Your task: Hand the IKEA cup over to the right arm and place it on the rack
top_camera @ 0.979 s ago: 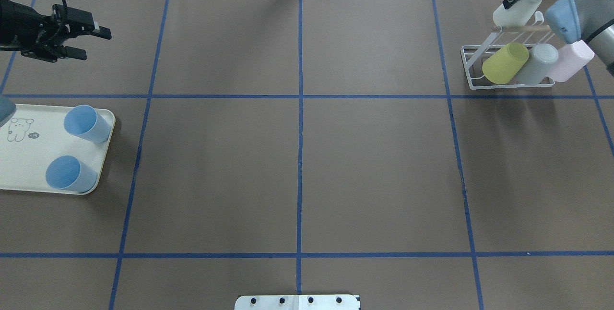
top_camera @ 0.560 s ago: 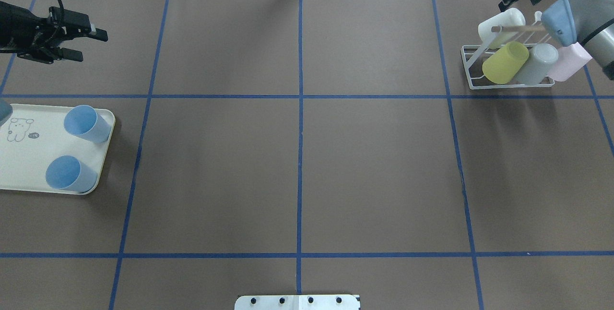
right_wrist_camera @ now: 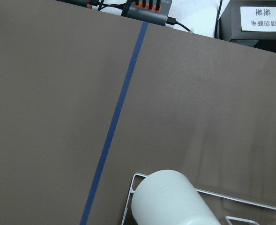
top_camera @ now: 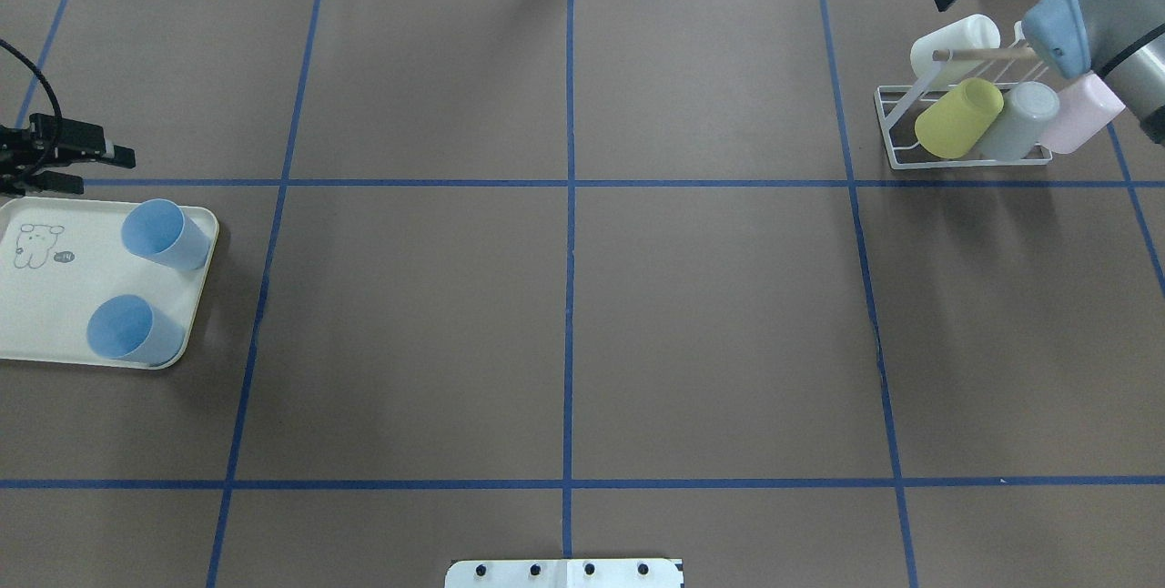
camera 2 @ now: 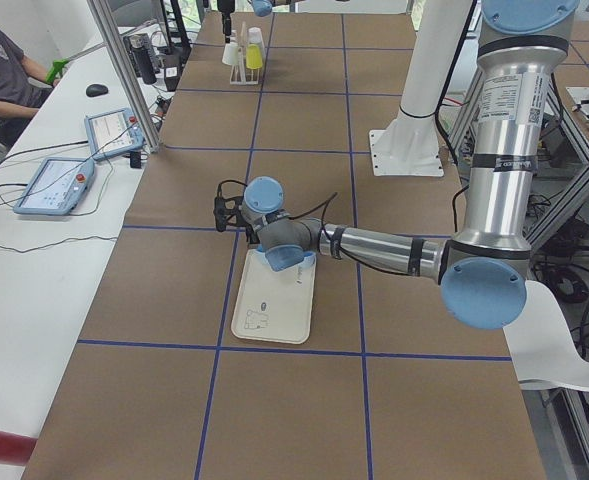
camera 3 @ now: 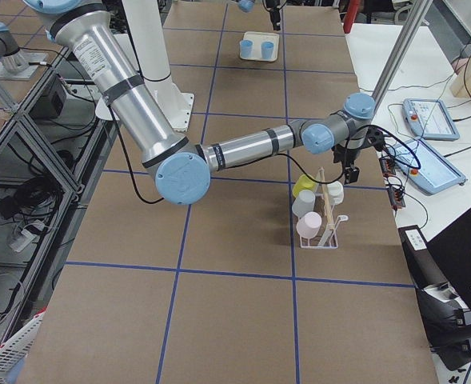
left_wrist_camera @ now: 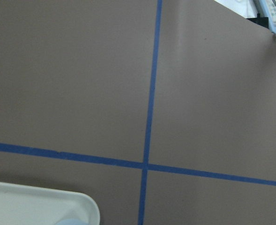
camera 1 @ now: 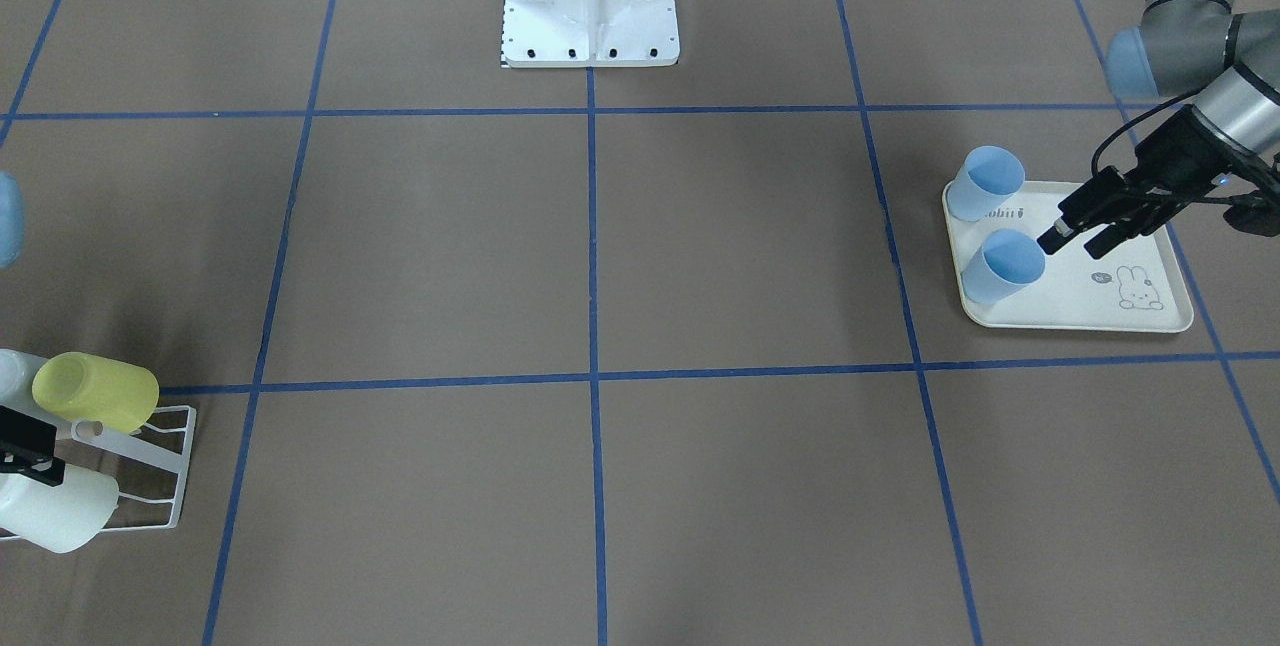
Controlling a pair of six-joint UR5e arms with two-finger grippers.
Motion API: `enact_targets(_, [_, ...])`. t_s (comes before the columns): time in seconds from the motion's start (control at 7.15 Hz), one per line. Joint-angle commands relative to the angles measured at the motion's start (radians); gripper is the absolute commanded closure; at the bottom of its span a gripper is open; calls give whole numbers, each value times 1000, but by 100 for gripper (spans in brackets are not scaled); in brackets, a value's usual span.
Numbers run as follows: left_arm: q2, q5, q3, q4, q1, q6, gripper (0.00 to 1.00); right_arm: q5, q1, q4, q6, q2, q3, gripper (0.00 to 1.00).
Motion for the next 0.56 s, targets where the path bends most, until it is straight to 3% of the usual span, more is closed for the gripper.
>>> enact_targets(0.0, [106,34,-16,6,70,3,0,16,1,-2,1,-2,17,2])
enact_targets(0.14, [142,39,-67,48,102,3,0,16,1,1,1,-4,18,2])
enact_targets(0.28, [169,40,-168,165,109,3,0,16,1,1,1,-10,28,2])
enact_targets(0.42, [202,92,-221,204,150,3,0,16,1,1,1,-13,28,1])
